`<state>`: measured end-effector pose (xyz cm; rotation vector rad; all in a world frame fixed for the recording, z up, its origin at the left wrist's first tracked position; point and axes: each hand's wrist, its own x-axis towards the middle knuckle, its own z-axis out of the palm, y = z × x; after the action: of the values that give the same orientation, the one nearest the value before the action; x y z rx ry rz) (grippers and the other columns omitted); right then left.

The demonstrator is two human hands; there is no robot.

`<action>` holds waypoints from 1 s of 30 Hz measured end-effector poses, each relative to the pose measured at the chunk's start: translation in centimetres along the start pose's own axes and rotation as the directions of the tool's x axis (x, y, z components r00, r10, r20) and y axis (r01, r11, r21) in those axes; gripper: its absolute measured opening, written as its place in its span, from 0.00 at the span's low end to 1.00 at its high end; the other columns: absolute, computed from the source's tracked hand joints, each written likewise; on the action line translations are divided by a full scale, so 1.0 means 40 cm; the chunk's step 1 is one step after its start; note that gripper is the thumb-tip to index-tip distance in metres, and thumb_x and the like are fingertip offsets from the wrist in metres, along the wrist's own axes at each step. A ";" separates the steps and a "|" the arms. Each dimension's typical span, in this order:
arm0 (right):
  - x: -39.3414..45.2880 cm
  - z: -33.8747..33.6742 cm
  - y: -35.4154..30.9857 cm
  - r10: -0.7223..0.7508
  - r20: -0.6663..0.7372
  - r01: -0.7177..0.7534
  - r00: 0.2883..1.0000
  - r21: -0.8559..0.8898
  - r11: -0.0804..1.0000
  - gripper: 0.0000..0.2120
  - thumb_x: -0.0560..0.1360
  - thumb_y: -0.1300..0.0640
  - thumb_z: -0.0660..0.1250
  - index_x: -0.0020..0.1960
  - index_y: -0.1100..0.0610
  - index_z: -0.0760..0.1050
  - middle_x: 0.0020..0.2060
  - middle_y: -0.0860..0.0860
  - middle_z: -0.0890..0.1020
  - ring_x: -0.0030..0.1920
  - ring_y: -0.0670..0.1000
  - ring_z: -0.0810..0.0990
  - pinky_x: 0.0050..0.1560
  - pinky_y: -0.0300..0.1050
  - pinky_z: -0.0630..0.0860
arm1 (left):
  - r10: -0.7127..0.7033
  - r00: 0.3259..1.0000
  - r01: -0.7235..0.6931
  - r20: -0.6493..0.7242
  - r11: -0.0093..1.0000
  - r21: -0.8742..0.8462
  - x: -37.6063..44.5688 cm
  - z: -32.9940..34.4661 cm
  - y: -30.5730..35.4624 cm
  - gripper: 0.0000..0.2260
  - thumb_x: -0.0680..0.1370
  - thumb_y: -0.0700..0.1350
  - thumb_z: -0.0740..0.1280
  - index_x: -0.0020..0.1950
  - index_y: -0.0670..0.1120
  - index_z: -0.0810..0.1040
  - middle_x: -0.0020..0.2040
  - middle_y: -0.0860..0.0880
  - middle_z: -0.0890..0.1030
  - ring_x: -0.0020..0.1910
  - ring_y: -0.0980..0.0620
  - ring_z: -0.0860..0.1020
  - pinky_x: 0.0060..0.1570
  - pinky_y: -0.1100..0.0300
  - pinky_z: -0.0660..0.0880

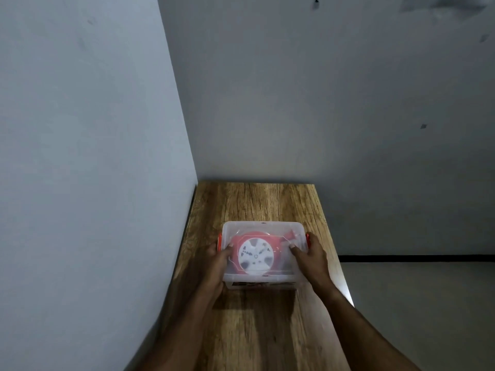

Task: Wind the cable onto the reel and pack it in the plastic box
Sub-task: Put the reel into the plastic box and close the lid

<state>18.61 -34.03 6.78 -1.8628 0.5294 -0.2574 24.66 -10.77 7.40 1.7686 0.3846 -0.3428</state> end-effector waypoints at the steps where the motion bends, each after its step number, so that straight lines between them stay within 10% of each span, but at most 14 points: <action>1: 0.005 0.000 -0.006 -0.004 -0.008 0.004 1.000 0.005 1.000 0.20 0.78 0.53 0.71 0.68 0.51 0.71 0.56 0.45 0.79 0.56 0.49 0.80 0.43 0.35 0.75 | 0.006 1.000 -0.006 0.011 1.000 -0.001 0.006 0.001 0.006 0.13 0.79 0.50 0.71 0.59 0.44 0.78 0.45 0.52 0.82 0.42 0.53 0.81 0.33 0.64 0.71; 6: 0.068 -0.010 -0.055 -0.039 -0.009 0.040 0.999 0.004 0.999 0.16 0.79 0.56 0.70 0.64 0.49 0.70 0.51 0.41 0.78 0.51 0.43 0.79 0.39 0.31 0.73 | 0.058 0.998 -0.056 0.033 0.996 -0.066 0.055 0.015 0.060 0.15 0.78 0.48 0.72 0.61 0.43 0.79 0.48 0.49 0.85 0.44 0.51 0.84 0.33 0.64 0.76; 19: 0.384 -0.001 -0.124 -0.068 -0.035 0.066 0.997 -0.055 0.996 0.19 0.75 0.48 0.70 0.64 0.52 0.74 0.57 0.49 0.83 0.55 0.52 0.83 0.54 0.60 0.83 | 0.071 0.996 -0.066 0.052 0.993 -0.099 0.285 0.112 0.263 0.14 0.79 0.44 0.69 0.63 0.40 0.78 0.45 0.50 0.82 0.41 0.53 0.81 0.27 0.68 0.73; 30: 0.535 0.055 -0.107 -0.092 -0.005 0.092 0.996 -0.023 0.996 0.17 0.79 0.56 0.69 0.67 0.54 0.73 0.58 0.49 0.81 0.56 0.50 0.81 0.47 0.41 0.79 | 0.056 0.998 -0.056 0.013 0.998 -0.031 0.459 0.163 0.267 0.10 0.79 0.44 0.70 0.57 0.40 0.79 0.42 0.51 0.82 0.39 0.53 0.81 0.31 0.65 0.73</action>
<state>39.26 -41.24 8.30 -1.9117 0.4528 -0.3192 45.66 -18.04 7.44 1.7423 0.3285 -0.3075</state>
